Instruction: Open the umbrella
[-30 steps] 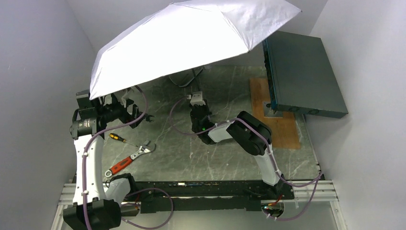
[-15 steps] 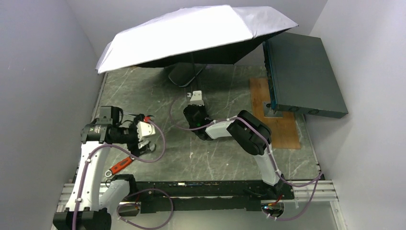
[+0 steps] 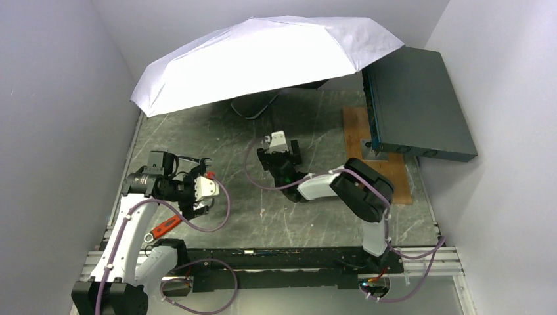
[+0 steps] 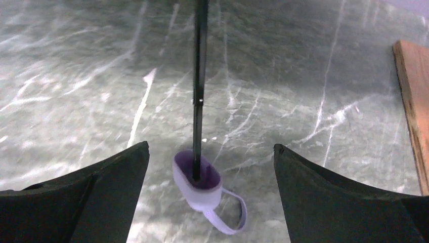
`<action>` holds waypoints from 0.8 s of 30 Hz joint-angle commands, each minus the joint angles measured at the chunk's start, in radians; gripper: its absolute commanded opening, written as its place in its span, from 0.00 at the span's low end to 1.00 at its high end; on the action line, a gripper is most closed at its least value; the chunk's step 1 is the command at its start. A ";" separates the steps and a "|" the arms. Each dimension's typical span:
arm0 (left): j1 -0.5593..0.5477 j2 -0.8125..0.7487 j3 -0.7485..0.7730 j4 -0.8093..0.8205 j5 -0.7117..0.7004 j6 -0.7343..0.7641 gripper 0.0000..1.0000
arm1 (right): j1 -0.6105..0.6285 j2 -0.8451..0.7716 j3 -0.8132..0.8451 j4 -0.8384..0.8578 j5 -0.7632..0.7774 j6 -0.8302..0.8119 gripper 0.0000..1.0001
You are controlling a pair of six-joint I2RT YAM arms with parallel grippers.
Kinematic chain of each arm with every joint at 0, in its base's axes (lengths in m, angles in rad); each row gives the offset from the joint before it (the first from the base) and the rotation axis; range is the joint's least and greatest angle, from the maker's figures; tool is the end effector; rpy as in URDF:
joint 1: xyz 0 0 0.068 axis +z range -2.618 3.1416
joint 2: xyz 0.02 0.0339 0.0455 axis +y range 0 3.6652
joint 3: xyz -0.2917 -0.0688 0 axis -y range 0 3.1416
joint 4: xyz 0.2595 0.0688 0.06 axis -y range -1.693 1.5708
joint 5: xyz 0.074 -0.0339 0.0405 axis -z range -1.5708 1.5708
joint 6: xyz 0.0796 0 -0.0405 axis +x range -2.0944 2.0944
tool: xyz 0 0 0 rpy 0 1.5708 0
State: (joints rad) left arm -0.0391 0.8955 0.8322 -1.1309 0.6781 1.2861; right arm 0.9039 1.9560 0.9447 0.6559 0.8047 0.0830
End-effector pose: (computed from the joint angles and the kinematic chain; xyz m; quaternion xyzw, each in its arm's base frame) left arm 0.1484 -0.0558 0.2582 0.6190 0.6921 -0.1622 0.3341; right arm 0.3168 0.3097 0.1508 -0.0964 0.7819 -0.0343 0.6150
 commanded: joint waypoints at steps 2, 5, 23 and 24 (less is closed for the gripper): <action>-0.005 -0.048 -0.075 0.061 -0.043 0.048 1.00 | 0.022 -0.188 -0.116 0.088 -0.201 -0.129 0.98; -0.005 -0.100 -0.123 0.125 -0.065 0.003 1.00 | 0.027 -0.275 -0.182 0.044 -0.270 -0.166 1.00; 0.089 -0.165 0.003 0.248 -0.347 -0.611 1.00 | -0.073 -0.916 -0.340 -0.502 -0.786 -0.297 0.99; 0.104 -0.153 0.020 0.238 -0.341 -0.645 1.00 | -0.103 -0.940 -0.319 -0.571 -0.843 -0.300 0.98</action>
State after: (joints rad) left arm 0.0154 0.6975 0.7582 -0.9062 0.3969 0.8223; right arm 0.8864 1.1305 0.5858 0.3042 0.1818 -0.1852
